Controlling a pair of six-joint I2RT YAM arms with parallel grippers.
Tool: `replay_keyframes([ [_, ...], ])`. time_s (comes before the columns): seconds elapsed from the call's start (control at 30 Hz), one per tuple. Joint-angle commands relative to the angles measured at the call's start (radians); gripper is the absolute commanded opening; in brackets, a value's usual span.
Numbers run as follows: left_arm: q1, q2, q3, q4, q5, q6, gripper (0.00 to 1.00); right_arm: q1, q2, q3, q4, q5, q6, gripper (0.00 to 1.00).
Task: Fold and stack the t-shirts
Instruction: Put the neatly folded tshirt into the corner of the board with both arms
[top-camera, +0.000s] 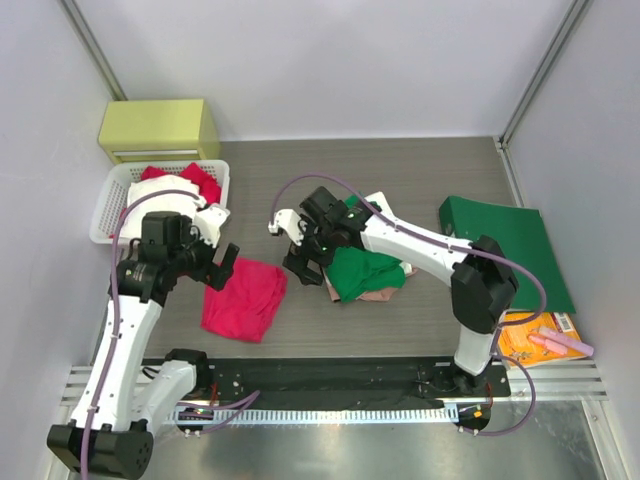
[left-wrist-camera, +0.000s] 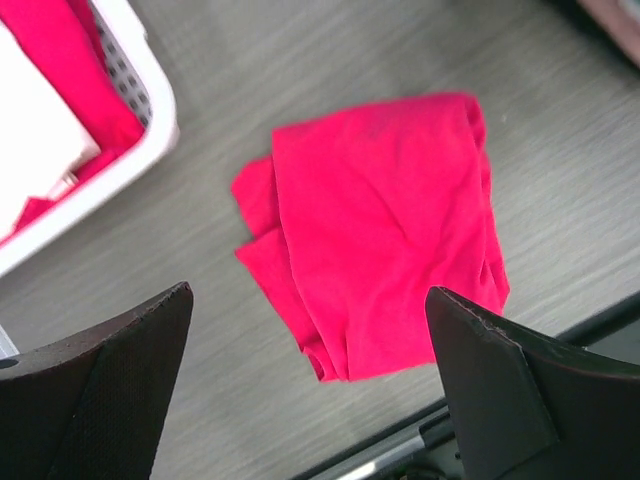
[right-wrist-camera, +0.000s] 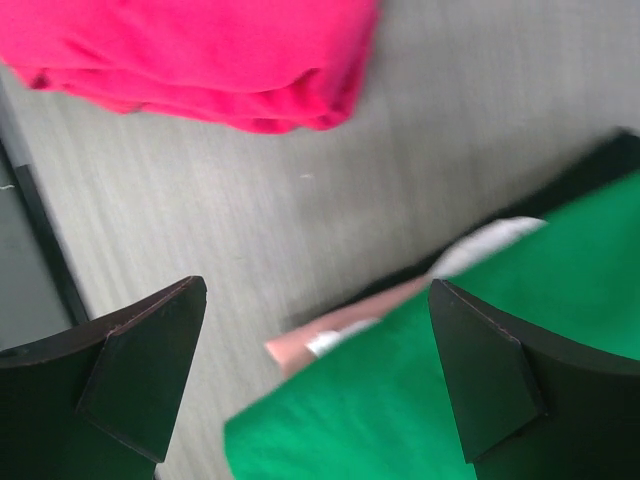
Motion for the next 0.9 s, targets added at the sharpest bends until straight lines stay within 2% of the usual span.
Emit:
replay_keyframes([
  [0.0, 0.005, -0.056, 0.021, 0.108, -0.012, -0.04, 0.99, 0.001, -0.171, -0.044, 0.107, 0.17, -0.042, 1.0],
  [0.13, 0.005, -0.074, -0.022, 0.196, -0.102, -0.095, 1.0, -0.003, -0.224, -0.082, 0.157, 0.323, -0.058, 1.0],
  [0.17, 0.005, -0.079, -0.042, 0.216, -0.13, -0.112, 1.0, -0.007, -0.233, -0.114, 0.182, 0.449, -0.055, 1.0],
  [0.23, 0.005, -0.086, -0.056, 0.253, -0.173, -0.144, 1.0, -0.079, -0.271, -0.142, 0.246, 0.501, -0.03, 1.0],
  [0.27, 0.005, -0.086, -0.069, 0.257, -0.176, -0.148, 1.0, -0.12, -0.279, -0.151, 0.254, 0.462, 0.021, 1.0],
  [0.3, 0.005, -0.086, -0.077, 0.271, -0.172, -0.154, 1.0, -0.172, -0.279, -0.151, 0.257, 0.429, 0.057, 0.92],
  [0.37, 0.005, -0.083, -0.095, 0.286, -0.17, -0.163, 1.0, -0.252, -0.265, -0.153, 0.263, 0.461, 0.083, 0.93],
  [0.4, 0.004, -0.079, -0.097, 0.291, -0.172, -0.158, 1.0, -0.26, -0.254, -0.159, 0.265, 0.481, 0.076, 1.0],
  [0.6, 0.005, -0.047, -0.077, 0.283, -0.221, -0.151, 1.0, -0.308, -0.236, -0.229, 0.305, 0.466, 0.1, 1.0],
  [0.63, 0.005, -0.044, -0.079, 0.288, -0.219, -0.151, 1.0, -0.306, -0.239, -0.237, 0.314, 0.461, 0.12, 0.99],
  [0.7, 0.005, -0.037, -0.082, 0.289, -0.213, -0.152, 1.0, -0.308, -0.25, -0.257, 0.317, 0.423, 0.122, 0.89],
  [0.73, 0.005, -0.037, -0.083, 0.289, -0.215, -0.152, 1.0, -0.308, -0.257, -0.26, 0.317, 0.414, 0.132, 0.89],
  [0.77, 0.004, -0.037, -0.085, 0.291, -0.215, -0.154, 1.0, -0.308, -0.277, -0.265, 0.315, 0.411, 0.132, 0.95],
  [0.87, 0.004, -0.04, -0.091, 0.294, -0.216, -0.152, 1.0, -0.308, -0.316, -0.265, 0.303, 0.415, 0.137, 0.97],
])
